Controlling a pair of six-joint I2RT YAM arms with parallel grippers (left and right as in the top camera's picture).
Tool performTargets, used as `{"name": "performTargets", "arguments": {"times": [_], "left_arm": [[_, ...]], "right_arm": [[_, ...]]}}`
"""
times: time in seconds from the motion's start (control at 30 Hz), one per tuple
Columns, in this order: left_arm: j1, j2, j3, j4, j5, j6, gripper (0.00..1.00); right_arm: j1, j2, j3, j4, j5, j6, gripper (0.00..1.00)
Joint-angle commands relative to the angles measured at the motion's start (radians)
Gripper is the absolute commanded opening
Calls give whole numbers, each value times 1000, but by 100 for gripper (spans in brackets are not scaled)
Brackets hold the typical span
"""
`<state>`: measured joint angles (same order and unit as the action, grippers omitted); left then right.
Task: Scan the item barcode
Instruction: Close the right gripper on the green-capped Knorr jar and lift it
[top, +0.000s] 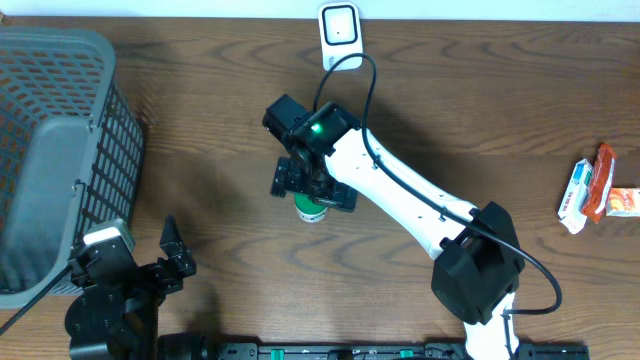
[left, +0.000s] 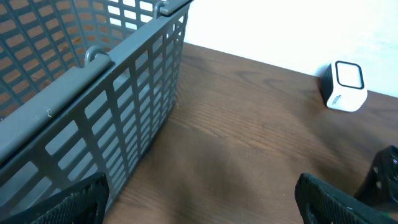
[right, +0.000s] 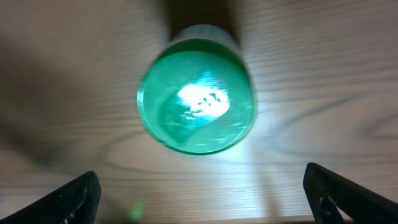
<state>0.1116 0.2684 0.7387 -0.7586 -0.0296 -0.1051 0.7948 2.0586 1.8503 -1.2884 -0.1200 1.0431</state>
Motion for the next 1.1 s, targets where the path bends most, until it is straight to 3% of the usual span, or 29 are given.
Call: {"name": "performTargets", "arguments": {"times": [0.0, 0.23, 1.07], "left_arm": [[5, -1, 2, 3, -8, -5, 96], [5, -1, 2, 3, -8, -5, 96], [5, -1, 2, 3, -8, -5, 96]], "right_arm": [[-10, -9, -19, 17, -35, 259, 99], [-24, -9, -49, 48, -28, 440, 99], [-16, 89, -178, 238, -38, 471, 99]]}}
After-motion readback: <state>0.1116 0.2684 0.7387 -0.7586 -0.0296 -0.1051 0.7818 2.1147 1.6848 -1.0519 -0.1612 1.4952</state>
